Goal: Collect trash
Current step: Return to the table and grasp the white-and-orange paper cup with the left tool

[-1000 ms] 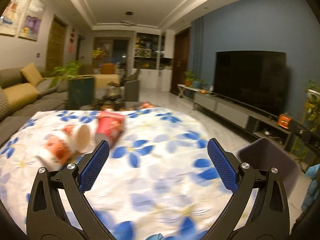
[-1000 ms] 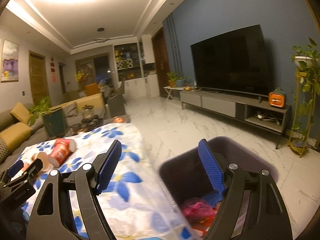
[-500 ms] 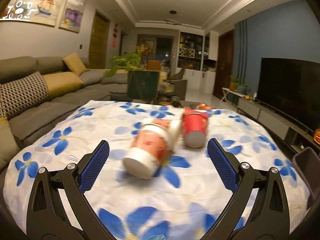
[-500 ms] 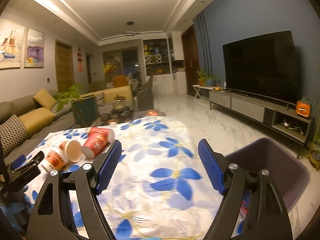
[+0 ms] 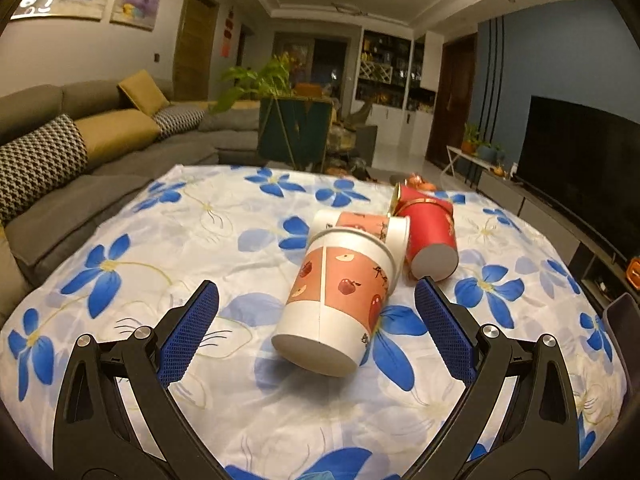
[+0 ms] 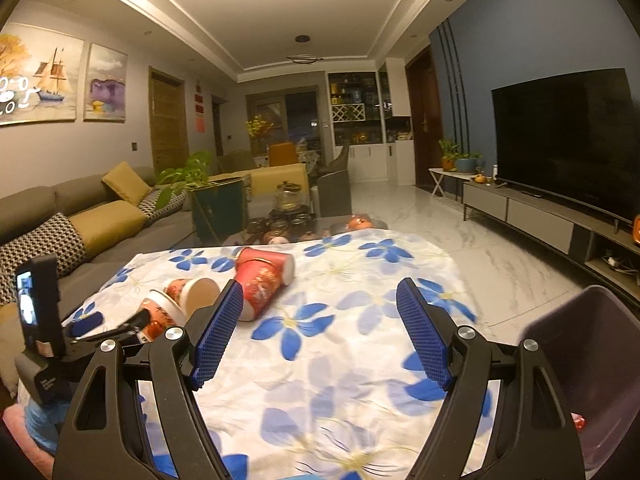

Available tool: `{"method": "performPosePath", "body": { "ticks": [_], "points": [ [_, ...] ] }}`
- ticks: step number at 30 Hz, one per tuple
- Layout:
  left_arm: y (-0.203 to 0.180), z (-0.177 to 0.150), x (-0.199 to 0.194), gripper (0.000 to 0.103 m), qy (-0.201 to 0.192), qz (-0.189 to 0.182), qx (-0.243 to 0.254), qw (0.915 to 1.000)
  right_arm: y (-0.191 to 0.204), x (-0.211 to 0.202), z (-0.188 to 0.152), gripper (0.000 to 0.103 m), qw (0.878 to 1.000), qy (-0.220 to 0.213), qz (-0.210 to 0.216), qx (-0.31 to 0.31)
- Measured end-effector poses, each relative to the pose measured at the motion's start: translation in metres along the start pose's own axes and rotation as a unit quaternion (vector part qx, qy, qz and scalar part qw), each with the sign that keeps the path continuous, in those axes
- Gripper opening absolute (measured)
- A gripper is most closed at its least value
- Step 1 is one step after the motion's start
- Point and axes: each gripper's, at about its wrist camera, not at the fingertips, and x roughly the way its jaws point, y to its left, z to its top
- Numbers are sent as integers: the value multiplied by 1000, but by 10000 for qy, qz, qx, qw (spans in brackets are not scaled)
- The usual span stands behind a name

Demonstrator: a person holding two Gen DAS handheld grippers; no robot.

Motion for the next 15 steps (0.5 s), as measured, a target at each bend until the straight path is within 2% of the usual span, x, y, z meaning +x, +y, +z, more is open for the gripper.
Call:
{"method": "performPosePath", "body": {
  "ticks": [4,7,11,15],
  "points": [
    [5,-2,18,92,385,-155,-97,9991,11,12,-1,77,9999,80,111,-41],
    [7,-4,29,82,619,-304,-175,9975,19,21,-2,77,9997,151,170,-84],
    [11,-5,34,62,730,-560,-280,9954,28,30,-3,77,9992,227,268,-165],
    [11,-7,32,60,675,-669,-311,9950,36,38,-6,77,9985,306,382,-226]
  ]
}}
